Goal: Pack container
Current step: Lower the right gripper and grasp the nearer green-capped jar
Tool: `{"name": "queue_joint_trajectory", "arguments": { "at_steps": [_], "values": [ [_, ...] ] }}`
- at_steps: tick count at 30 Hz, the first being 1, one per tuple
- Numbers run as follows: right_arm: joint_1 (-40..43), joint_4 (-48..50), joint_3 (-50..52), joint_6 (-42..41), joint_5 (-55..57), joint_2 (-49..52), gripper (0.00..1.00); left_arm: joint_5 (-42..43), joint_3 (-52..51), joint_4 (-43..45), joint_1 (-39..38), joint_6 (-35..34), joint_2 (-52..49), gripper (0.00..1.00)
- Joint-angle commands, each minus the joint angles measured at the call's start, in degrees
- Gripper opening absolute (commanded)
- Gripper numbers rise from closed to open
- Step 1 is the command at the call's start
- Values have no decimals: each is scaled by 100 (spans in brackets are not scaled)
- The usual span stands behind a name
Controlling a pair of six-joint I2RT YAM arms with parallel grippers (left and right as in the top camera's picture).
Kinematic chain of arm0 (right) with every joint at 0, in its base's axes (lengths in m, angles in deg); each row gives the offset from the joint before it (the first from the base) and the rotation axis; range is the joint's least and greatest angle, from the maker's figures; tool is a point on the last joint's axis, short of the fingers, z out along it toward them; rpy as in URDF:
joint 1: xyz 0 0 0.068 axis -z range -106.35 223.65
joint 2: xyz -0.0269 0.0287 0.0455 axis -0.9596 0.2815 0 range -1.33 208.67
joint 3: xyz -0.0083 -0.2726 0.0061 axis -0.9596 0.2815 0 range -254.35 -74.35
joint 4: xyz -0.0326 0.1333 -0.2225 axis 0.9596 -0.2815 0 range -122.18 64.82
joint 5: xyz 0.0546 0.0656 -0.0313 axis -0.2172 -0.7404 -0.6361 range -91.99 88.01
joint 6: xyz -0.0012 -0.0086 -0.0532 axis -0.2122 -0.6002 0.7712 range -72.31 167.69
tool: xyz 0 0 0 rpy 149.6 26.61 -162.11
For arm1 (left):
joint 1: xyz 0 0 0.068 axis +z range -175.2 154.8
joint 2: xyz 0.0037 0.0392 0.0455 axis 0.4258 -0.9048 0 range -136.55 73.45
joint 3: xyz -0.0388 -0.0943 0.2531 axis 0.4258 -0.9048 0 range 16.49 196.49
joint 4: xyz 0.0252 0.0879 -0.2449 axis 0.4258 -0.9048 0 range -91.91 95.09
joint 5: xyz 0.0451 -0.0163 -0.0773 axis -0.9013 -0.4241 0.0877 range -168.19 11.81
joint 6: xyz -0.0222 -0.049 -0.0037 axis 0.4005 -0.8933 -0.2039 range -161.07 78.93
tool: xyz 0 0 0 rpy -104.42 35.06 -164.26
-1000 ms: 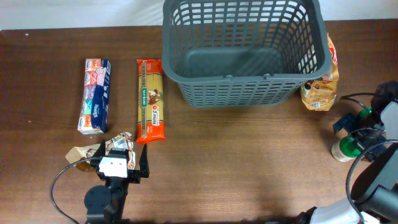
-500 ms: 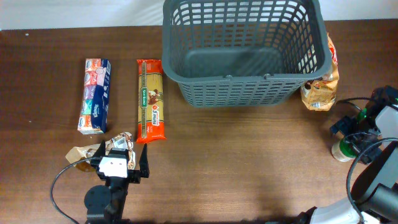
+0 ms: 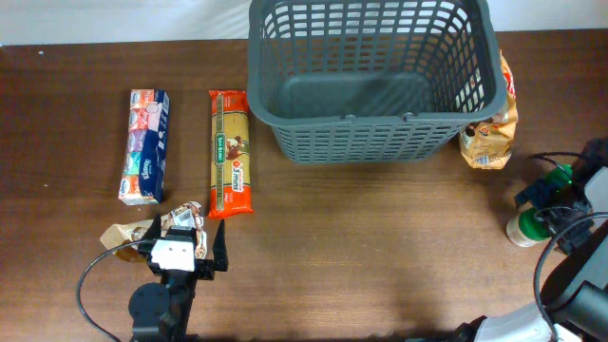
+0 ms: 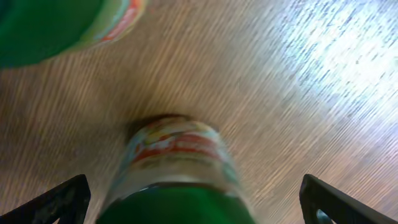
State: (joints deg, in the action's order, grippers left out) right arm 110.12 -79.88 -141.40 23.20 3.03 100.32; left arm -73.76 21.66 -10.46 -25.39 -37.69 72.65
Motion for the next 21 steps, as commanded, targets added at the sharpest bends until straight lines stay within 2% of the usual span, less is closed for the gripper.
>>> {"name": "queue_joint_trajectory", "arguments": {
  "at_steps": [1,21],
  "values": [
    [68,90,138,181,-166,0,99,-20,-31,11,37,-37,50,99],
    [63,389,428,179,-308,2,99,-20,-31,11,37,-37,50,99]
  ]
}}
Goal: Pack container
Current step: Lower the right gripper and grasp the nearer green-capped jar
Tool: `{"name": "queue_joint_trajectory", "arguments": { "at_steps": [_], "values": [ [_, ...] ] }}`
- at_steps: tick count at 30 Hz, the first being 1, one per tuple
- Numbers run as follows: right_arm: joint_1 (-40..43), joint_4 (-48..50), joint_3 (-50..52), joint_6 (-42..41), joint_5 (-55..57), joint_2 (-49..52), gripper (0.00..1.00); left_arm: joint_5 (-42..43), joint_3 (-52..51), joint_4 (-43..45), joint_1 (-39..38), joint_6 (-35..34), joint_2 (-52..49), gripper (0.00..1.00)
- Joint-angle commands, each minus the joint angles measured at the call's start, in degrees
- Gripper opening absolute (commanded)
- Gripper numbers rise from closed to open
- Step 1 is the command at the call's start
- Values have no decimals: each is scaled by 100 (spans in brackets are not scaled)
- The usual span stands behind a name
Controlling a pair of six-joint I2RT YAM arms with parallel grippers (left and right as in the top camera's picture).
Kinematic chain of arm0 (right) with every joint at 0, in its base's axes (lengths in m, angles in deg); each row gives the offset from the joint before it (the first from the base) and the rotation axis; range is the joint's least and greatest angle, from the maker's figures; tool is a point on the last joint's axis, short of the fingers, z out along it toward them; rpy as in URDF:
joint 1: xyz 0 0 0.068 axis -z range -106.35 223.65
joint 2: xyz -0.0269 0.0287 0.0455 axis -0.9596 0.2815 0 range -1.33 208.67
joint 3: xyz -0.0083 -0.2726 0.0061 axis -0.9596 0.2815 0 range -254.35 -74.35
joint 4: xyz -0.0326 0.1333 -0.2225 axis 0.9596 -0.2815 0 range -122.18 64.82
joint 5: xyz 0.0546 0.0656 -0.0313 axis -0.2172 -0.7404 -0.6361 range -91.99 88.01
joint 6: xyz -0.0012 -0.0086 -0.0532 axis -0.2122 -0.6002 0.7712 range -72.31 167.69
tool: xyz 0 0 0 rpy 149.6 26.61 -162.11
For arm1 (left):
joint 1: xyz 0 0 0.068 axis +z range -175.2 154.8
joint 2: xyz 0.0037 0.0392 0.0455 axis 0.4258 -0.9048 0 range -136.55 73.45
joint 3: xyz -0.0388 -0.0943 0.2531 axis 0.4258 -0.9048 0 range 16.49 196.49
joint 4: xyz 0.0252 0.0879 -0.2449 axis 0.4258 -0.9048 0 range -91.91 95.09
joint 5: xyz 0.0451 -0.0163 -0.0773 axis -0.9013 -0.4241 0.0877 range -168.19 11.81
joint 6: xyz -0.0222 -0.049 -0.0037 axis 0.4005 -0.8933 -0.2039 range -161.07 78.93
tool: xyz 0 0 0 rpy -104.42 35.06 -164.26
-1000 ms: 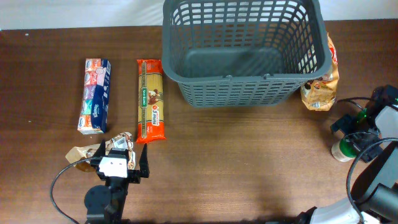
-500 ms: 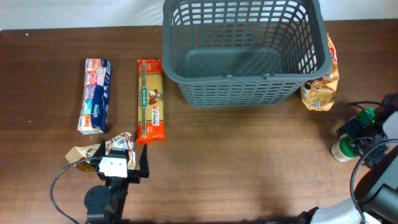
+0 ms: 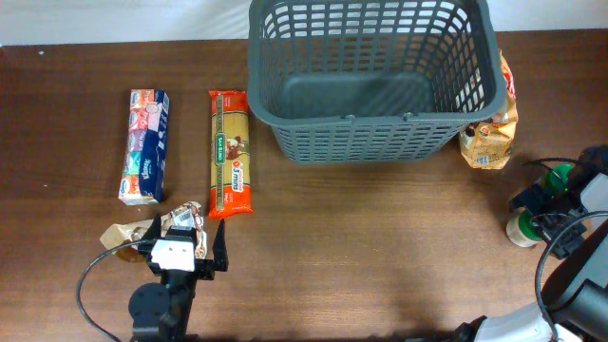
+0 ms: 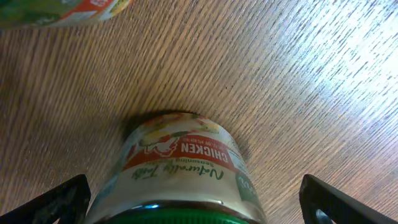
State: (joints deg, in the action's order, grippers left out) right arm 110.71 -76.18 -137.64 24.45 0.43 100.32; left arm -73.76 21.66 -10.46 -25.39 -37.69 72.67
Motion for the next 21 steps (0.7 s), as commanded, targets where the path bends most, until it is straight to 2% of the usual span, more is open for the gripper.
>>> {"name": "queue_joint_trajectory", "arguments": {
  "at_steps": [1,16,17,21],
  "values": [
    [2,35,66,52,-48,2,99,-20,-31,11,37,-35,48,99],
    [2,205,297,33,-72,4,98,-20,-31,11,37,-35,48,99],
    [2,203,297,33,-72,4,92,-20,-31,11,37,-35,48,99],
    [4,201,297,28,-72,4,58,-20,-31,11,37,-35,48,99]
  ]
}}
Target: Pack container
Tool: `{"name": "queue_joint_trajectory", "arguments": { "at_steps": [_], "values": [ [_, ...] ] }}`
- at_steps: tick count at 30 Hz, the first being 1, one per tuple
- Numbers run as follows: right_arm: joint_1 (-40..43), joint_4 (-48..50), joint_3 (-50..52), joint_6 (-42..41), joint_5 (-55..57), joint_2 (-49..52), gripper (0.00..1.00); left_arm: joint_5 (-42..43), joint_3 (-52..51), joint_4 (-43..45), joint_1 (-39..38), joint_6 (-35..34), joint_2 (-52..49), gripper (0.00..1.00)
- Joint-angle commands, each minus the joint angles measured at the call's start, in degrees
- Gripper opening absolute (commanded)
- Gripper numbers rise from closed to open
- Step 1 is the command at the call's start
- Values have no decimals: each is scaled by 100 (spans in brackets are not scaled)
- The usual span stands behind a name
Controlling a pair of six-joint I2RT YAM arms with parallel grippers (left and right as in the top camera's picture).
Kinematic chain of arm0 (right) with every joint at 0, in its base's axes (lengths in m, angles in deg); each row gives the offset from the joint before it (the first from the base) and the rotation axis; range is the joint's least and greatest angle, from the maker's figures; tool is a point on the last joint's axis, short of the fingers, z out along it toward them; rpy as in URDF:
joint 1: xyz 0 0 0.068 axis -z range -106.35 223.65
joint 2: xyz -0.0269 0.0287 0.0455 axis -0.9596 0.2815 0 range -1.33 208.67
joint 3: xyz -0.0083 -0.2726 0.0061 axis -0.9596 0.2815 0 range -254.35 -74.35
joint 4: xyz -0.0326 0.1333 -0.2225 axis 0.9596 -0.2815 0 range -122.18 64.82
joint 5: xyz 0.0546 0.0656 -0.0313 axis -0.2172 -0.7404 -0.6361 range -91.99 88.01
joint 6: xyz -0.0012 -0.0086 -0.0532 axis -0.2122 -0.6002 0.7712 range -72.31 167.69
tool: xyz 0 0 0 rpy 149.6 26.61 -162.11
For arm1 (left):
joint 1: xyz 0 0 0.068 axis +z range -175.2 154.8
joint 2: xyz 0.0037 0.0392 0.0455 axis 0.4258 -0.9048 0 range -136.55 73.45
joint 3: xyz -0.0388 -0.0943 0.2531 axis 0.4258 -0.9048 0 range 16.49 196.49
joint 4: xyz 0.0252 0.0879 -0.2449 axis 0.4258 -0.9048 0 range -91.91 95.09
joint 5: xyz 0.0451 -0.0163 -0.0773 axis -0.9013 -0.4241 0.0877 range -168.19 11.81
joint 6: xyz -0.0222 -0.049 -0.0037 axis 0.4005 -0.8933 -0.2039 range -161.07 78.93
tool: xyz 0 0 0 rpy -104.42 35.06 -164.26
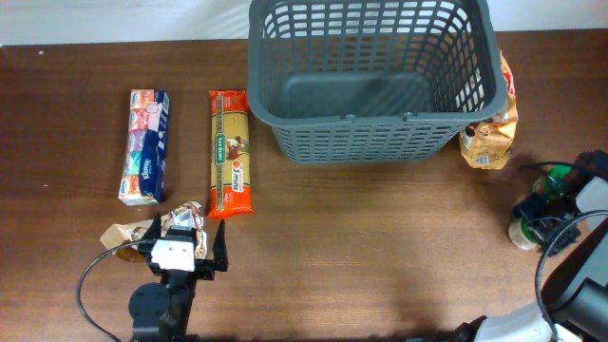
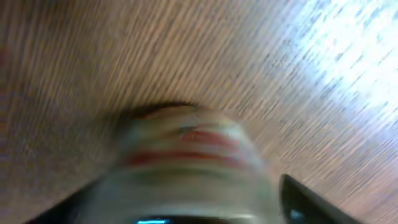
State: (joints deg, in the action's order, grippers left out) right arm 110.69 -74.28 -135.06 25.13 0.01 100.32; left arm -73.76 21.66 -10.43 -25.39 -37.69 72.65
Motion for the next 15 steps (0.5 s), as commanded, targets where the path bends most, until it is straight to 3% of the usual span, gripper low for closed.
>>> {"name": "queue_joint_trajectory", "arguments": {
  "at_steps": [1,2,6,9,15],
  "values": [
    [4,11,39,-42,-31,4,52,-20,-31,9,37,-37,50,99],
    [7,11,39,-61,-31,4,50,-20,-31,9,37,-37,50,99],
    [7,-7,37,-83,-28,4,18,-20,-31,9,37,-37,50,99],
    [7,-15,37,-83,-31,4,4,-20,-31,9,37,-35,50,99],
    [7,-317,-201,-111,-31,-28,4,-20,-31,9,37,-37,50,99]
  ]
}}
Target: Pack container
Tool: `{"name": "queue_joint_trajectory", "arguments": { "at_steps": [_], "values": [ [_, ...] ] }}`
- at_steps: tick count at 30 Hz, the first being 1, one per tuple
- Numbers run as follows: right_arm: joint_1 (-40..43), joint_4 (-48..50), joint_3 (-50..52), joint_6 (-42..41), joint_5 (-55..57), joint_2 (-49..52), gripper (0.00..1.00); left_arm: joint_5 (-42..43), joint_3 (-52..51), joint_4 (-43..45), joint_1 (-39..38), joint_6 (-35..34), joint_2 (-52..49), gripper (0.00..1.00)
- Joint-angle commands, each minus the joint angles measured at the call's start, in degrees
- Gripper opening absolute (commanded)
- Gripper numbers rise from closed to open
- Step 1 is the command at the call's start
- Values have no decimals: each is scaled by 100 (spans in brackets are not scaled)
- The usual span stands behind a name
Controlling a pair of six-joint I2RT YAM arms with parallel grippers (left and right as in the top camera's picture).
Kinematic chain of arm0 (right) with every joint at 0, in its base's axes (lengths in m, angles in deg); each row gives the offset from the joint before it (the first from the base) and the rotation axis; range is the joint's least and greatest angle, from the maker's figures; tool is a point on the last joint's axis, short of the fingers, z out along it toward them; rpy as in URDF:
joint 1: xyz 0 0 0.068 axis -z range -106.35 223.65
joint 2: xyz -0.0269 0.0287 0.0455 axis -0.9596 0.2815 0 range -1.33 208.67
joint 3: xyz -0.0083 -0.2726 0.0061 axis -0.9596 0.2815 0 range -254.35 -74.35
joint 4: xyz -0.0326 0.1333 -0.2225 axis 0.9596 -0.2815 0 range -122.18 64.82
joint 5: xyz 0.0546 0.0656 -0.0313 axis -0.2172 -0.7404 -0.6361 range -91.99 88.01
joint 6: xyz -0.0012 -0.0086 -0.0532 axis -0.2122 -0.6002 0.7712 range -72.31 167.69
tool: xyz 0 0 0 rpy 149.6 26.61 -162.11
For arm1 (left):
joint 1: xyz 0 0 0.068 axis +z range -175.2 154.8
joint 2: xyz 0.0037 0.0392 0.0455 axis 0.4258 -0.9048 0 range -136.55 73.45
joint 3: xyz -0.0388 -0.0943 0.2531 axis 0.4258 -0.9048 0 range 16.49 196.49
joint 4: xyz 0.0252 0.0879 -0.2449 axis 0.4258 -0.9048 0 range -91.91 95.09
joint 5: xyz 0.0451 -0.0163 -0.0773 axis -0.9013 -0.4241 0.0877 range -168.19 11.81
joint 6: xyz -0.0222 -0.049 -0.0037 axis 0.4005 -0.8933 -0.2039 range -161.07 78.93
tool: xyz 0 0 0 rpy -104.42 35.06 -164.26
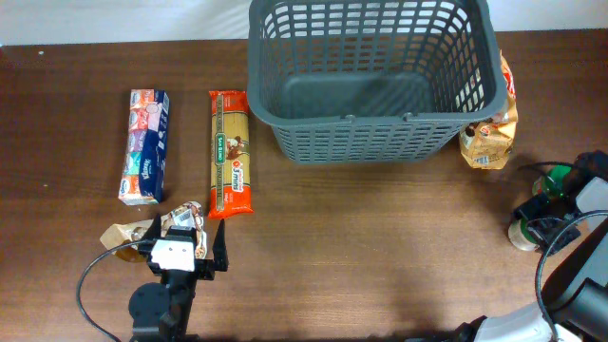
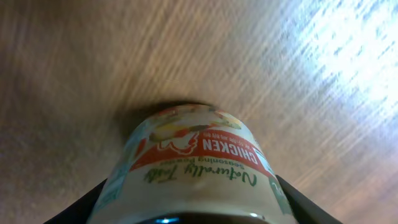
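Note:
A grey plastic basket (image 1: 361, 141) stands at the back of the brown table. By the right edge stands a small jar (image 1: 519, 232) with a red "CHICKEN" label (image 2: 199, 149). My right gripper (image 1: 532, 220) is shut on it, its dark fingers (image 2: 287, 191) pressing on both sides of the jar. My left gripper (image 1: 190, 251) rests open at the front left, beside a small crumpled packet (image 1: 125, 235). A spaghetti pack (image 1: 231, 154) and a tissue pack (image 1: 144, 145) lie left of the basket.
A brown snack bag (image 1: 490, 133) leans against the basket's right end. A second green-lidded jar (image 1: 561, 175) stands just behind the held one. Cables loop near both arm bases at the front edge.
The right gripper's fingers, which were blurred and drawing in beside the jar, now sit tight against both of its sides. The jar still stands on the table. The left arm has not moved.
The right gripper first stood open and wide around the chicken jar, with the other jar at the upper left of its view. It then sat lower over the jar, still open. Later the fingers were nearer the jar, and now they hold it.

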State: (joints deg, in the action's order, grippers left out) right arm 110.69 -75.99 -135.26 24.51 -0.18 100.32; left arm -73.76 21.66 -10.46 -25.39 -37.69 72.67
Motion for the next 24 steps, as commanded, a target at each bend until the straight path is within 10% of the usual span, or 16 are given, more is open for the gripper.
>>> {"name": "queue_joint_trajectory", "arguments": {
  "at_steps": [1,24],
  "values": [
    [7,-262,-321,-70,-11,-52,4,-20,-31,11,37,-37,48,99],
    [-1064,-3858,-7510,769,-1528,-1038,4,-20,-31,11,37,-37,48,99]
  ]
}}
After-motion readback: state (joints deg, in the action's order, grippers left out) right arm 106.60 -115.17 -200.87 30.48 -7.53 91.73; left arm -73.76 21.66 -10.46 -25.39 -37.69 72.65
